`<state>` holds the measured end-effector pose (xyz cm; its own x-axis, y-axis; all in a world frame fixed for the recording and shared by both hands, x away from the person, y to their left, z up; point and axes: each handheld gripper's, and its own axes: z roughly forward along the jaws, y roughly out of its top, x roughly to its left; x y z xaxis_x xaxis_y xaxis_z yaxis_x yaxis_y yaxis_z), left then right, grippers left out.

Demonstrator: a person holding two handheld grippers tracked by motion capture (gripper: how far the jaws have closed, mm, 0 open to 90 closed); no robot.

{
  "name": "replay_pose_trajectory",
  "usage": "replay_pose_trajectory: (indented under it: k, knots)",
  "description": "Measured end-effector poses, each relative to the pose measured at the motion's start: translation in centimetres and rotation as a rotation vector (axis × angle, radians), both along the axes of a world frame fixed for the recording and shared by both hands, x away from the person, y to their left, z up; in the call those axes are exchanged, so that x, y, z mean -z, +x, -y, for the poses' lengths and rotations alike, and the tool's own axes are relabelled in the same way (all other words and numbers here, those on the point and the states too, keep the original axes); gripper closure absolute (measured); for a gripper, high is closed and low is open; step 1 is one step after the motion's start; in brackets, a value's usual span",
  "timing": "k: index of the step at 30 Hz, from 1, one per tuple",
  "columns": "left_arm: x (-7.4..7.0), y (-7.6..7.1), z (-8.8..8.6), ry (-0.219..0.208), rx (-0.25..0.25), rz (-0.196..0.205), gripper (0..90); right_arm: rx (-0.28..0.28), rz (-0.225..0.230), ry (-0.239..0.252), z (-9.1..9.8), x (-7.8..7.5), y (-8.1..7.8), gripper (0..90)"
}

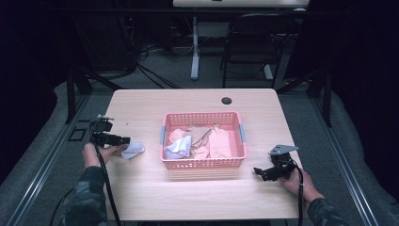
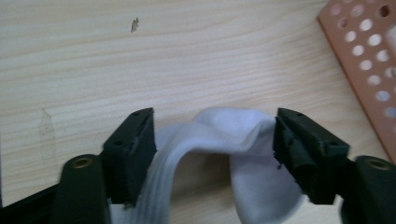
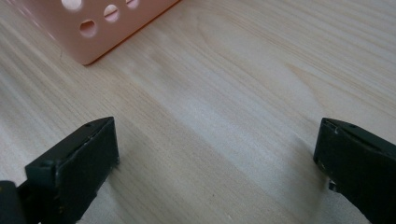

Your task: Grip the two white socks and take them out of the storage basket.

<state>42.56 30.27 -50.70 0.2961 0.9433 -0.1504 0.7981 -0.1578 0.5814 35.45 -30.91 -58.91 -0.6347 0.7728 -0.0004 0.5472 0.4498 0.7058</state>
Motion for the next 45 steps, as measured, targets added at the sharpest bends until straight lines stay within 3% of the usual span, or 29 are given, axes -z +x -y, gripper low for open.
replay_pose_trajectory:
  k: [1, 3, 4, 5, 7, 8, 13, 18, 29, 33, 37, 45]
  knots:
    - [0.0, 0.0, 0.0, 0.0, 0.0, 0.0, 22.0, 0.0, 0.0, 0.0, 0.0, 0.0, 0.0, 0.0]
    - [-1.6, -0.5, 0.0, -0.001, 0.008, 0.048, 18.8, 0.0, 0.0, 0.0, 0.0, 0.0, 0.0, 0.0]
    - [-1.6, -0.5, 0.0, -0.001, 0.008, 0.048, 17.8, 0.0, 0.0, 0.0, 0.0, 0.0, 0.0, 0.0]
    - [-2.7, -0.8, 0.3, -0.001, 0.023, 0.073, 16.8, 0.0, 0.0, 0.001, 0.0, 0.0, 0.0, 0.0]
    - [-3.2, -0.9, 0.6, 0.001, 0.032, 0.086, 14.4, 0.0, 0.0, 0.0, 0.0, 0.0, 0.0, 0.0]
    - [-4.1, -1.1, 1.2, 0.0, 0.05, 0.109, 13.7, 0.0, 0.0, 0.0, 0.0, 0.0, 0.0, 0.0]
    - [-5.4, -1.3, 2.7, 0.008, 0.094, 0.139, 9.6, 0.0, 0.0, 0.0, 0.0, 0.0, 0.0, 0.0]
    - [-6.3, -1.4, 5.4, 0.0, 0.158, 0.16, 2.0, 0.0, 0.0, 0.0, 0.0, 0.0, 0.0, 0.0]
    - [-6.6, -1.0, 10.2, -0.007, 0.257, 0.191, 0.1, 0.0, 0.0, 0.0, 0.0, 0.0, 0.0, 0.0]
    - [-6.4, -0.9, 12.1, 0.012, 0.306, 0.19, 0.1, 0.0, 0.0, 0.0, 0.0, 0.0, 0.0, 0.0]
    - [-6.4, -0.6, 13.4, 0.01, 0.324, 0.207, 0.1, 0.0, 0.0, 0.0, 0.0, 0.0, 0.0, 0.0]
    - [-5.7, -0.3, 16.2, 0.037, 0.394, 0.178, 8.5, -0.002, 0.0, 0.0, 0.0, 0.0, 0.0, 0.0]
